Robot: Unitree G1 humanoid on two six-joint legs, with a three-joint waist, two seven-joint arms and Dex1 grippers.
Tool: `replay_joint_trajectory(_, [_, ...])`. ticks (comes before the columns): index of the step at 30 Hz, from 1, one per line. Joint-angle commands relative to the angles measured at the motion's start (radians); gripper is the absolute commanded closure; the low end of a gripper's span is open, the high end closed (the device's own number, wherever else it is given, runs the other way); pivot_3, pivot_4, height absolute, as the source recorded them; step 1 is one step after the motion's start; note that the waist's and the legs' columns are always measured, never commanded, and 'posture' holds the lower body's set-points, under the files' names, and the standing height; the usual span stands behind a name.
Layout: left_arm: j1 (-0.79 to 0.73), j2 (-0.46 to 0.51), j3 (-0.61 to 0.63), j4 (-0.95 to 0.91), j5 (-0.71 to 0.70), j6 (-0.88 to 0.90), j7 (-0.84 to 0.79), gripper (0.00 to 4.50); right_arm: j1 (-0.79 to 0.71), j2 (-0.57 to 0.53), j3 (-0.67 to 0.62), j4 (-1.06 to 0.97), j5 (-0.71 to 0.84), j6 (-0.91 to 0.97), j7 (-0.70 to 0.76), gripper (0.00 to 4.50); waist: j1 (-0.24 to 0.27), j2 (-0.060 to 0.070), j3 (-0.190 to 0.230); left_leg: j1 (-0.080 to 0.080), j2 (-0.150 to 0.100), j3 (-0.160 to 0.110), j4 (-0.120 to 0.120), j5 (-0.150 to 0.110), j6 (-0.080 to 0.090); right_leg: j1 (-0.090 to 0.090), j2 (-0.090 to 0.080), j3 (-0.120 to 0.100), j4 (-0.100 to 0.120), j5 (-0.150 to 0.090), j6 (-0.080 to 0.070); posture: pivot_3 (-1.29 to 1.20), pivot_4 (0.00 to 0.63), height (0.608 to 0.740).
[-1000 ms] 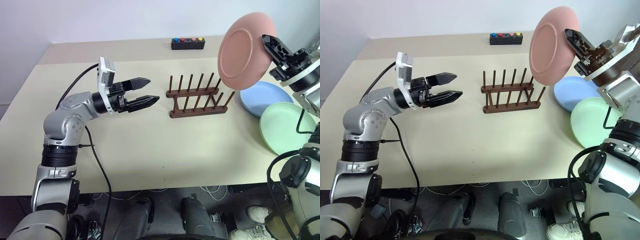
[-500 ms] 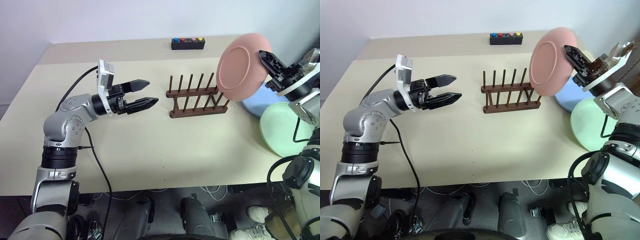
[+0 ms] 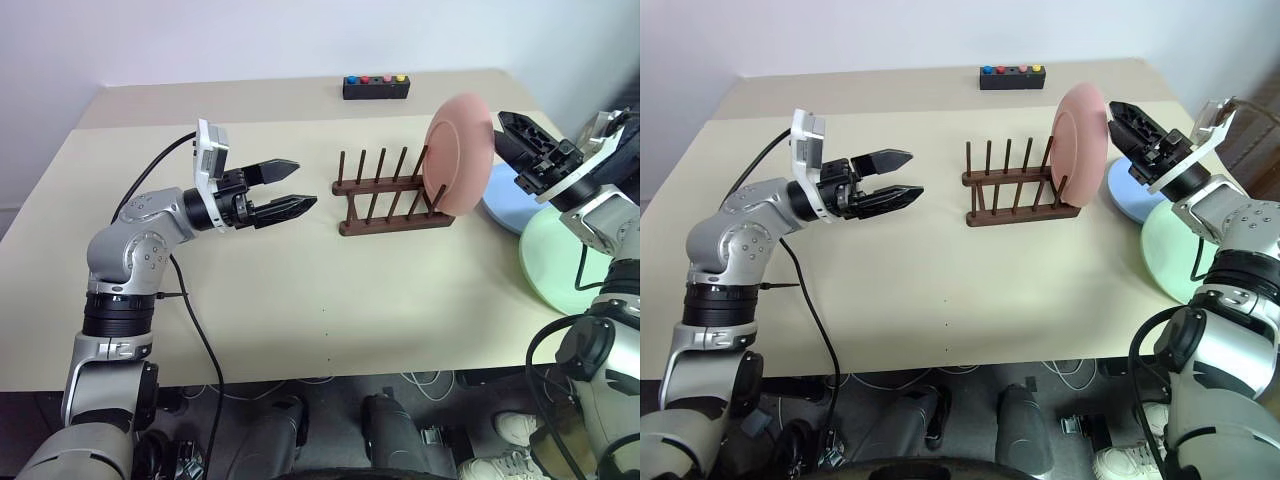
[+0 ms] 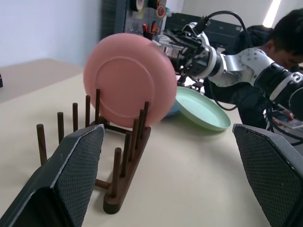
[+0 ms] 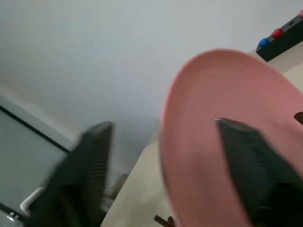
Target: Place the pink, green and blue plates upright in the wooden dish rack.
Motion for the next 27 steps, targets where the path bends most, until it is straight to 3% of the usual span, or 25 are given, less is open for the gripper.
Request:
replay_joint_trajectory(1, [-0.011, 0.009, 0.024, -0.032, -0.011, -0.015, -0.003, 0.0, -0.02, 0.0, -0.009, -0.065, 0.006, -0.02, -0.009, 0.04, 0.0, 0.0, 0.0, 0.0, 0.0, 0.0, 0.0, 0.0, 0.0, 0.0, 0.0, 0.0, 0.0, 0.0, 0.0, 0.0, 0.15, 0.74])
replay_joint_trajectory(13, [-0.016, 0.01, 0.022, -0.032, -0.015, -0.013, -0.012, 0.0, 0.018, -0.009, -0.004, -0.157, -0.055, -0.198, 0.006, 0.04, 0.0, 0.0, 0.0, 0.0, 0.0, 0.0, 0.0, 0.0, 0.0, 0.0, 0.0, 0.0, 0.0, 0.0, 0.0, 0.0, 0.15, 0.74])
replay_joint_trajectory(20, [-0.016, 0.047, 0.009, -0.031, -0.04, 0.054, -0.069, 0.0, 0.02, 0.014, -0.097, -0.196, -0.066, -0.38, -0.177, 0.04, -0.001, 0.0, 0.0, 0.0, 0.0, 0.0, 0.0, 0.0, 0.0, 0.0, 0.0, 0.0, 0.0, 0.0, 0.0, 0.0, 0.15, 0.74])
replay_joint_trajectory(25, [-0.017, 0.074, -0.008, -0.04, -0.042, 0.082, -0.112, 0.0, 0.136, 0.001, -0.071, -0.337, -0.132, -0.444, -0.23, 0.04, 0.001, 0.0, 0.0, 0.0, 0.0, 0.0, 0.0, 0.0, 0.0, 0.0, 0.0, 0.0, 0.0, 0.0, 0.0, 0.0, 0.15, 0.74])
replay_joint_trajectory(27, [-0.014, 0.084, -0.028, -0.062, -0.049, 0.107, -0.14, 0.0, 0.237, -0.047, -0.008, -0.447, -0.224, -0.456, -0.244, 0.04, 0.003, 0.0, 0.0, 0.0, 0.0, 0.0, 0.0, 0.0, 0.0, 0.0, 0.0, 0.0, 0.0, 0.0, 0.0, 0.0, 0.15, 0.74])
